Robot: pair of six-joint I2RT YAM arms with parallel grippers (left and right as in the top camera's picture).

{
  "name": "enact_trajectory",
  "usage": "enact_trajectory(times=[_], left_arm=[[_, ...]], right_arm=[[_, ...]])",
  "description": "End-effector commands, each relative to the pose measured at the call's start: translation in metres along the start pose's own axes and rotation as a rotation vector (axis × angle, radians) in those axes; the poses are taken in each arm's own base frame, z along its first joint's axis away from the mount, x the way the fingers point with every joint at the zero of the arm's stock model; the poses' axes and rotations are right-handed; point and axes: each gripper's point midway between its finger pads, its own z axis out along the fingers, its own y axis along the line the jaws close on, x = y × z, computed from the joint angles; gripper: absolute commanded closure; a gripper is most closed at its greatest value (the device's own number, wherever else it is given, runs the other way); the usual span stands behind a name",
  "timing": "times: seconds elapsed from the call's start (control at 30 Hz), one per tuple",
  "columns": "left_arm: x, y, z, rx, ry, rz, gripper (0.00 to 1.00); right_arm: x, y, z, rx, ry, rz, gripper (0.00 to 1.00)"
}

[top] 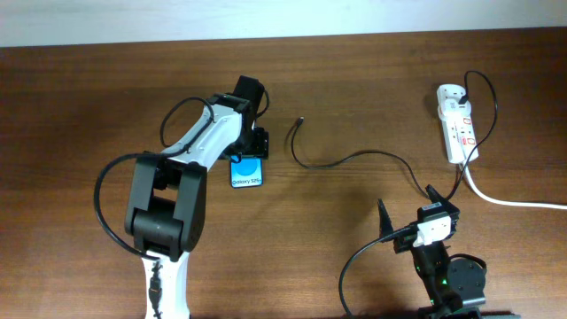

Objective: Plug charger to phone and switch on socket
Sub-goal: 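Close the left gripper on the phone's bottom edge and lift it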

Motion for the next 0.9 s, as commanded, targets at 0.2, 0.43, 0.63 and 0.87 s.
enact_trajectory(times=[0.2, 0.43, 0.63, 0.87], left_arm=[[0.005, -0.004, 0.001, 0.011, 0.029, 0.002, 0.26], [-0.02, -0.009, -0.038, 0.023, -0.01, 0.001, 0.27], [-0.03, -0.011, -0.068, 0.029, -0.024, 0.0, 0.4], [-0.034, -0.015, -0.078, 0.044, -0.035, 0.0, 1.0]], right_arm=[[0.002, -0.003, 0.0, 0.015, 0.002, 0.008, 0.02], [0.002, -0.003, 0.0, 0.015, 0.002, 0.008, 0.02], [0.002, -0.003, 0.0, 0.015, 0.002, 0.008, 0.02], [0.002, -0.003, 0.0, 0.015, 0.002, 0.008, 0.02]])
